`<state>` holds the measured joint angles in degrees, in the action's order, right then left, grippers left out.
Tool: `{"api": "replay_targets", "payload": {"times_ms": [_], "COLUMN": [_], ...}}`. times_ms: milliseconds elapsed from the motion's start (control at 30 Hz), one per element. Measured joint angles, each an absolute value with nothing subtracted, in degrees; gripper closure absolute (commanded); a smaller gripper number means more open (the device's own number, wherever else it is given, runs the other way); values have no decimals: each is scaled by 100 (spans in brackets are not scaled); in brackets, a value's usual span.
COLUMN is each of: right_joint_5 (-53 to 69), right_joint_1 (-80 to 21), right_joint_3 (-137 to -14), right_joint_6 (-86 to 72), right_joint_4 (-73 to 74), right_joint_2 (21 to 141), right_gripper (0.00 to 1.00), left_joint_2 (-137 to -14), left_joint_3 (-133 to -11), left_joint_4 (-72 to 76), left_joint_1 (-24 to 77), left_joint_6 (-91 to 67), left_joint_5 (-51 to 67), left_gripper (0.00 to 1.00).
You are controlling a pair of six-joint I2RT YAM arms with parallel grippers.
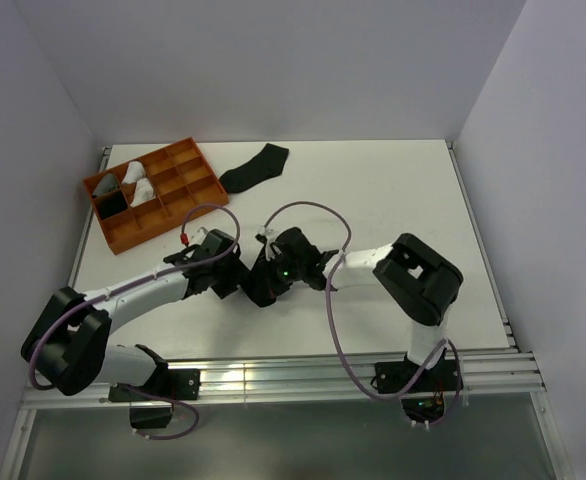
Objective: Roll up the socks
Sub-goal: Roll the sock at the center of the board.
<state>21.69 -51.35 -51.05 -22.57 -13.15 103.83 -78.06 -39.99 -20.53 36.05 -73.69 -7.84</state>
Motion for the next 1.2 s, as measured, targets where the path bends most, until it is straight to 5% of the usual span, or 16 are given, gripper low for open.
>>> {"api": "replay_targets", "payload": {"times_ms": [167,767,1000,1200], "right_joint_5": [3365,5068,5037,4860], "right_joint_1": [-4554,-4042,-3997,-4001], "right_joint_3": [-5043,-5011,-5011,-5011], "right_joint_6": [-3041,-4560,-4558,-4226], "right_joint_4": [-1841,-2965,-2858,-2512], "right_joint_2": [10790,11568,11581,11430], "right_gripper": [100,100,99,77], "left_joint_2": [-7382,-7387,-7629,-7771], "left_joint_3": [-3743,-3017,-3011,-3061], "left_joint_4": [-1900,-1133,-812,-744], "left_joint_1": [3603,3605,3621,3660], "left_joint_6": [-7452,-7470,-7498,-7454], "left_joint_5": [-849,-731,-631,-596], "left_gripper": [31,48,68,93]}}
